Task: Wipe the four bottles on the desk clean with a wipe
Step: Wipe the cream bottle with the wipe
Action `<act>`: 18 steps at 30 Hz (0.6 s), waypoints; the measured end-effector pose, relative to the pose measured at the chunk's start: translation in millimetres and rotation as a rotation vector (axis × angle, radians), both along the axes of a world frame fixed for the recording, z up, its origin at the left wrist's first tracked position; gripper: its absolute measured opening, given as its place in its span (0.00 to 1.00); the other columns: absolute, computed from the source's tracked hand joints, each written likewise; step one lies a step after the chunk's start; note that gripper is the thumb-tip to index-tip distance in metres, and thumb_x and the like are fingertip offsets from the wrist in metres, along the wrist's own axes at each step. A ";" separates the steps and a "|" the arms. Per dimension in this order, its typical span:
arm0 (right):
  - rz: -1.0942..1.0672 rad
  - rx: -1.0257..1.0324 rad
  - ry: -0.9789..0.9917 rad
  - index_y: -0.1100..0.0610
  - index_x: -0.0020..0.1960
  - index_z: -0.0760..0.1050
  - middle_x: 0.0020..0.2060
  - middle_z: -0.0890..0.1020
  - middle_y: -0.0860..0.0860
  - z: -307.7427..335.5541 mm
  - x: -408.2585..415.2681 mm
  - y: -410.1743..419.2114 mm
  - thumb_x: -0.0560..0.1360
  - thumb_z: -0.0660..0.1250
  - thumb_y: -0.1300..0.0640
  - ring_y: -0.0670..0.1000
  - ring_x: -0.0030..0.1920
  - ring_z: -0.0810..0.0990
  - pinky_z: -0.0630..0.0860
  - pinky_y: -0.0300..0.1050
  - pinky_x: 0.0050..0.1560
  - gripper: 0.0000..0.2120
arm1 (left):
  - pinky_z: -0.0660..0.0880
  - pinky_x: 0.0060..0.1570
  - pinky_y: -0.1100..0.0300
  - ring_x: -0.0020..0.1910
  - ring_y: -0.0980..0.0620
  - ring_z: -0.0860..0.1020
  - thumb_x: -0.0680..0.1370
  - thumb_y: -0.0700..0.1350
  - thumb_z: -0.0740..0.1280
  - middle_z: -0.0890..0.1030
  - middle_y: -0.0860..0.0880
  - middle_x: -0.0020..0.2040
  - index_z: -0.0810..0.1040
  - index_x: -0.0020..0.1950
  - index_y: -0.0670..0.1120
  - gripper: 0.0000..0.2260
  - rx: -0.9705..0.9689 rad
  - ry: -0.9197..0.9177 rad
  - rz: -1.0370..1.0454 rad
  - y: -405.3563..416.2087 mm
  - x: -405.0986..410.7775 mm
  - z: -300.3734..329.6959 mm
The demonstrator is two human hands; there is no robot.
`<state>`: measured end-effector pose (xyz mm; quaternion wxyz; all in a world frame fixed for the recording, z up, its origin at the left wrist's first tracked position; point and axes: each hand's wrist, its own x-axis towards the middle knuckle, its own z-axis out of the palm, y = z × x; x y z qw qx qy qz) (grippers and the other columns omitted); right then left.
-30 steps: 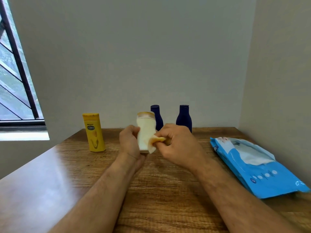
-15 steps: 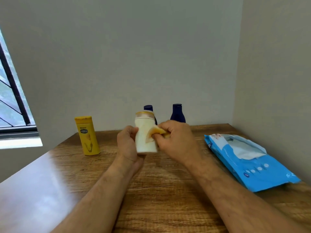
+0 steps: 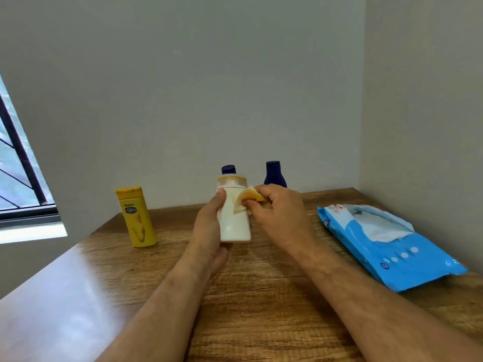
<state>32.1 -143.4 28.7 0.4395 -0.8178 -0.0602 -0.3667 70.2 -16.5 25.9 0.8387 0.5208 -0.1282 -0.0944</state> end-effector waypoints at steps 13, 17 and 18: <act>-0.013 -0.031 -0.008 0.49 0.51 0.83 0.43 0.81 0.41 -0.1 0.6 2.6 0.77 0.70 0.51 0.38 0.43 0.78 0.72 0.29 0.41 0.05 | 0.78 0.48 0.49 0.47 0.42 0.82 0.84 0.53 0.61 0.85 0.40 0.47 0.79 0.61 0.41 0.17 0.010 0.139 0.020 3.5 6.8 -3.6; 0.057 0.009 0.030 0.50 0.47 0.84 0.41 0.82 0.42 1.2 -0.3 2.9 0.75 0.72 0.54 0.38 0.42 0.79 0.75 0.30 0.39 0.02 | 0.79 0.46 0.50 0.45 0.43 0.82 0.84 0.52 0.60 0.85 0.39 0.46 0.78 0.60 0.40 0.17 -0.060 0.157 0.000 4.1 6.9 -1.5; 0.098 0.000 0.050 0.51 0.46 0.84 0.41 0.83 0.42 0.9 -1.4 4.1 0.75 0.73 0.55 0.39 0.42 0.80 0.77 0.33 0.40 0.02 | 0.80 0.45 0.49 0.46 0.42 0.83 0.84 0.52 0.59 0.85 0.38 0.47 0.77 0.62 0.39 0.18 -0.117 0.168 0.011 5.6 8.4 -0.2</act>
